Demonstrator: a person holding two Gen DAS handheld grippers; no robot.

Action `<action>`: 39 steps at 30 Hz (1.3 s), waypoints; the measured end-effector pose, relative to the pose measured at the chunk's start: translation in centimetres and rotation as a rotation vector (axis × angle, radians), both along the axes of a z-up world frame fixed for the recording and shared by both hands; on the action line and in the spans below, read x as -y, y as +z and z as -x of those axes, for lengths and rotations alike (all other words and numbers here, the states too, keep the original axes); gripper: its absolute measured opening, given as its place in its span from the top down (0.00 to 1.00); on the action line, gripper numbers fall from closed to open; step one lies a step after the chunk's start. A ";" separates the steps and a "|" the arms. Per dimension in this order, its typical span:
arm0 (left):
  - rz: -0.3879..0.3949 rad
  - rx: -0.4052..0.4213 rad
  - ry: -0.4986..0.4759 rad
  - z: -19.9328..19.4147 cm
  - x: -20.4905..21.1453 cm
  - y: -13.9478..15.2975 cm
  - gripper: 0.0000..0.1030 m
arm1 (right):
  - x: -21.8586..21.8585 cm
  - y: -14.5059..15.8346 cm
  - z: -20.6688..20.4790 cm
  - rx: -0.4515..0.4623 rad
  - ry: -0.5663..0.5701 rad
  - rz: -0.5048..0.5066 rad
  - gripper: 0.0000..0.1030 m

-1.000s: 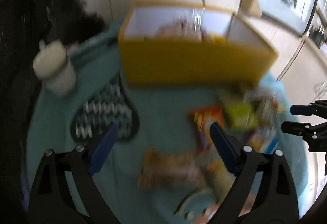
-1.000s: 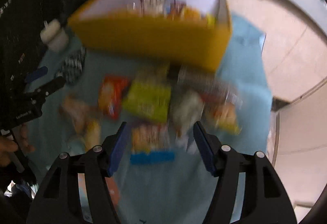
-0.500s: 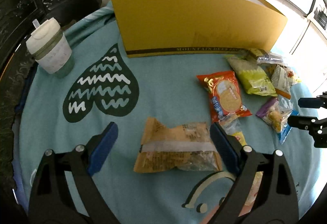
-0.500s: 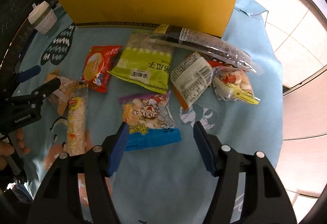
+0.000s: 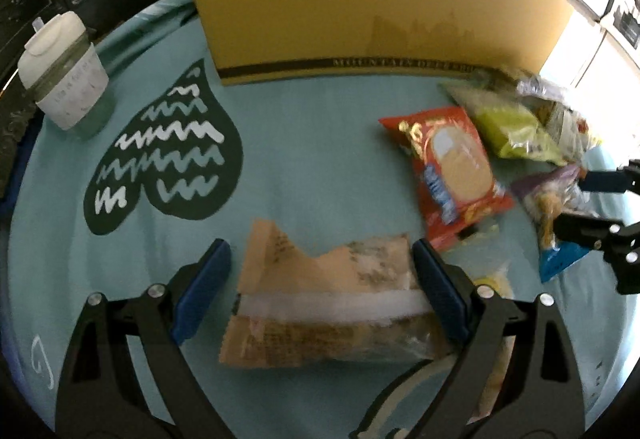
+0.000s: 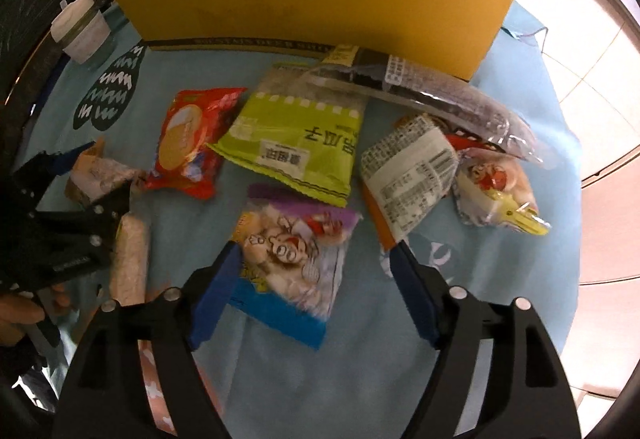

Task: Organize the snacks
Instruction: 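Move the left tool to the brown wrapped pack while the right tool approaches the cartoon bag, then grasp the purple-topped cartoon bag with the right tool while the left tool grasps the brown wrapped pack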

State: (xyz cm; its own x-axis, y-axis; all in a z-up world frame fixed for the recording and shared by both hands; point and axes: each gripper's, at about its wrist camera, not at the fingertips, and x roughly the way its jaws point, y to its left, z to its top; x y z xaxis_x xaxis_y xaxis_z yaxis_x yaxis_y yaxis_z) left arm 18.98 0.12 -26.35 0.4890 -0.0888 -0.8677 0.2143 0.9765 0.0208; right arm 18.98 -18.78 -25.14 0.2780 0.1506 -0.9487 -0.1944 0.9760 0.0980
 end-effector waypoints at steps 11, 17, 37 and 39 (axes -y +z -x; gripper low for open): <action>0.002 0.012 0.013 -0.2 -0.4 -0.4 0.02 | -1.9 -1.0 -1.4 -0.015 -0.012 0.000 0.22; 0.005 0.030 -0.043 0.3 -0.2 -0.2 0.15 | -3.3 -1.8 -1.0 -0.007 0.050 0.078 0.36; 0.037 0.060 -0.126 2.0 0.2 -0.2 0.23 | -1.8 -1.7 1.7 0.014 0.040 0.063 0.41; 0.045 0.064 -0.126 2.3 -0.1 -0.1 0.33 | -1.3 -1.6 1.8 0.015 0.034 0.053 0.46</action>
